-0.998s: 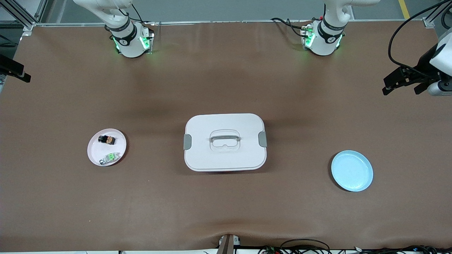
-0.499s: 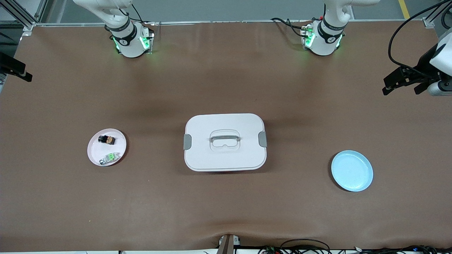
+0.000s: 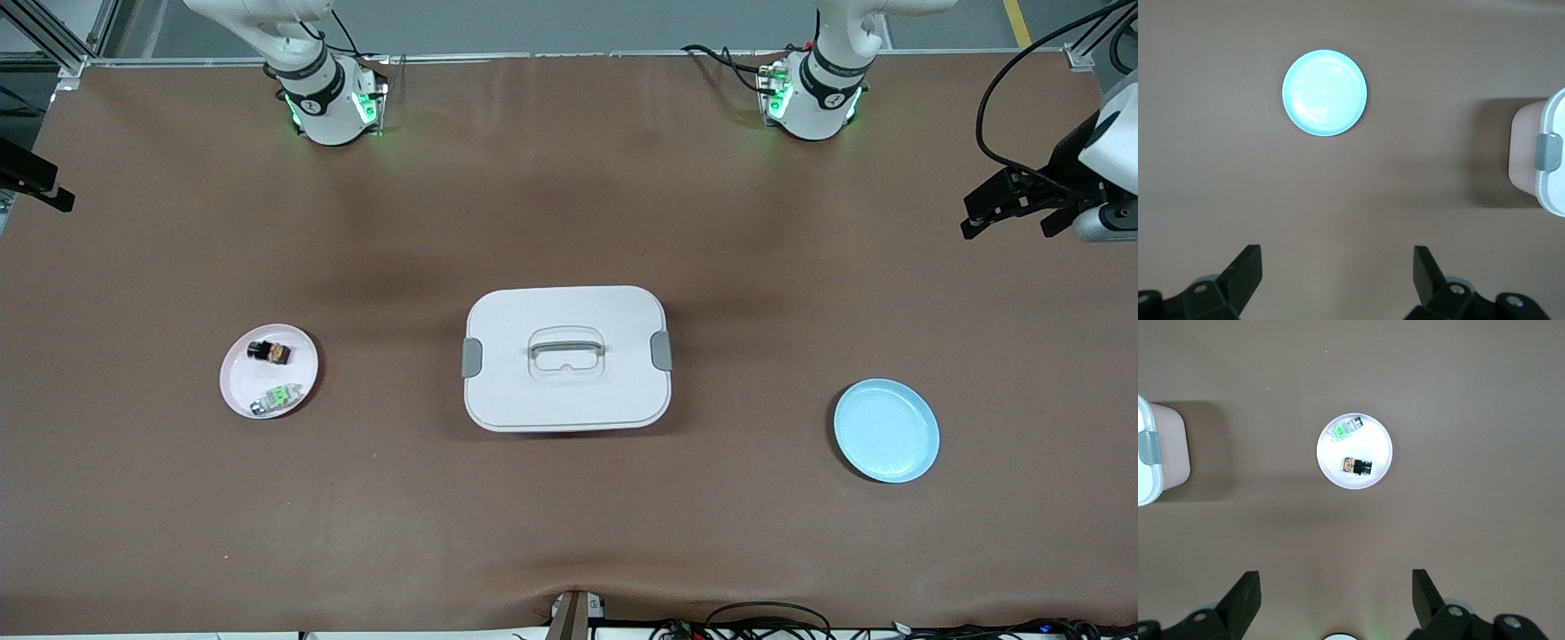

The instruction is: Transfer orange switch to right arm and place

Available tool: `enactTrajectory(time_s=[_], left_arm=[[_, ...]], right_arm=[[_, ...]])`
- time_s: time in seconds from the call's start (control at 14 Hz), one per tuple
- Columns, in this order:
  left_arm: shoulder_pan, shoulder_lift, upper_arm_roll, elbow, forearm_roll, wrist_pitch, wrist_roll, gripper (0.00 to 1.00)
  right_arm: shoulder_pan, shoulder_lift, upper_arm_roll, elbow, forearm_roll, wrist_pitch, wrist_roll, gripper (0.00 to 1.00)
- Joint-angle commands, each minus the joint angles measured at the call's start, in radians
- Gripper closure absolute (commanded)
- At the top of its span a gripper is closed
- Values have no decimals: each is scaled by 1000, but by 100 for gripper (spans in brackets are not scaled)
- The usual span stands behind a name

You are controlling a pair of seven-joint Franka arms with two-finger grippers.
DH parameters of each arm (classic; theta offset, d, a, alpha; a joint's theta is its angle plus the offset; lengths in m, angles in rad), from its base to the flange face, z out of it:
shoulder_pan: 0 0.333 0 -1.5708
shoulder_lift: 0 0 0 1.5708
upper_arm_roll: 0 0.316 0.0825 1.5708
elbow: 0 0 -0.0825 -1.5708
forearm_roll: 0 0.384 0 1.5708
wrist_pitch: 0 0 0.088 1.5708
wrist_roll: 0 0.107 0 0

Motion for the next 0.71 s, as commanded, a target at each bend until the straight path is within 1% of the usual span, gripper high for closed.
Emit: enactTrajectory(time_s=[0.0, 0.29, 0.64], left_arm=[[0, 10, 2, 15, 1, -32, 28, 0], [0, 10, 2, 17, 1, -37, 26, 0], [1, 10, 2, 15, 1, -37, 26, 0]], right_arm=[[-10, -17, -8, -3, 9, 0, 16, 0], [-7, -18, -1, -3, 13, 0, 118, 0], [-4, -18, 1, -3, 2, 2, 97, 0]])
